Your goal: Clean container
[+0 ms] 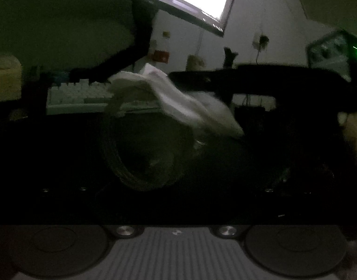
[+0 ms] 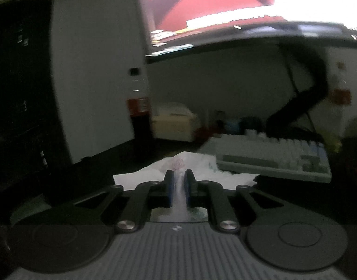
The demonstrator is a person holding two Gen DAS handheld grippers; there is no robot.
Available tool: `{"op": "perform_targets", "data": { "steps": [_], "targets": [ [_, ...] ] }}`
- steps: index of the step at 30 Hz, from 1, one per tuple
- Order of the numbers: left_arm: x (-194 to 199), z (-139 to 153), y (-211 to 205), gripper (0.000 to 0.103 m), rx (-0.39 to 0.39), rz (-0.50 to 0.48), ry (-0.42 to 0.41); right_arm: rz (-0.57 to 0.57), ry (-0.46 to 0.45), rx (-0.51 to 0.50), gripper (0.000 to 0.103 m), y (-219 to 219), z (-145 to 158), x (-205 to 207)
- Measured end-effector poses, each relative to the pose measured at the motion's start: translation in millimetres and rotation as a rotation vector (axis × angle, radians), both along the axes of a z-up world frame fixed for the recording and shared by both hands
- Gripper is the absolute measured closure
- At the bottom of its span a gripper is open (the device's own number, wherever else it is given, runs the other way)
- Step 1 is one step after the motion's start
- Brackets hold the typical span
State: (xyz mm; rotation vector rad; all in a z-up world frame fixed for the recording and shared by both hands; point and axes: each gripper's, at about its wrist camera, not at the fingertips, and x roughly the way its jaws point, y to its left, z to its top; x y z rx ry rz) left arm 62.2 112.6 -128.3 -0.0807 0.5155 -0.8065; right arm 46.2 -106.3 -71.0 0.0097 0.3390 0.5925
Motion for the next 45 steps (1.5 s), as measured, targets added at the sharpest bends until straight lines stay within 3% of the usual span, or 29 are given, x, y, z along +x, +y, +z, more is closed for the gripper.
{"op": "perform_targets", "data": {
  "steps": [4, 7, 9, 14, 17, 21, 24, 30, 32, 35, 38, 42, 45],
  "targets": [
    [-8, 9, 4, 0.000, -0.027, 0.060, -0.081, -0.103, 0.006, 0.002, 0.090, -12, -3, 2],
    [-21, 19, 11, 0.000, -0.089, 0.022, -0.190, -0.189, 0.003, 0.005, 0.090, -29, -9, 1],
    [-24, 20, 9, 0.000, -0.104, -0.020, -0.214, -0.242, -0.001, -0.003, 0.089, -37, -12, 0],
    [-15, 12, -11, 0.000, -0.067, -0.087, -0.179, -0.253, 0.035, 0.028, 0.085, -43, -14, 0],
    [-10, 5, -23, 0.000, -0.018, -0.115, -0.144, -0.163, 0.015, 0.027, 0.085, -22, -11, -6],
    [1, -5, -28, 0.000, 0.018, -0.052, -0.110, -0.027, -0.021, 0.000, 0.085, 9, -6, -11],
    [7, -5, -21, 0.000, -0.019, -0.034, -0.083, -0.061, -0.017, 0.001, 0.088, 8, -6, -1],
    [18, -11, -18, 0.000, -0.024, 0.072, -0.058, -0.278, 0.023, 0.043, 0.087, -21, -11, 21],
    [22, -13, -15, 0.000, -0.055, 0.082, -0.035, -0.264, 0.015, 0.046, 0.086, -18, -12, 15],
    [22, -13, -15, 0.001, -0.063, 0.084, -0.035, -0.130, -0.027, 0.013, 0.086, -3, -14, -1],
    [20, -10, -14, 0.000, -0.051, 0.074, -0.042, -0.142, -0.040, -0.030, 0.086, 3, -16, -3],
    [1, -1, -3, 0.000, -0.081, 0.029, -0.101, -0.152, 0.049, 0.039, 0.086, -17, -18, 5],
    [-7, 1, -2, 0.000, -0.110, 0.013, -0.143, -0.158, 0.067, 0.093, 0.086, -35, -18, -1]
  ]
}}
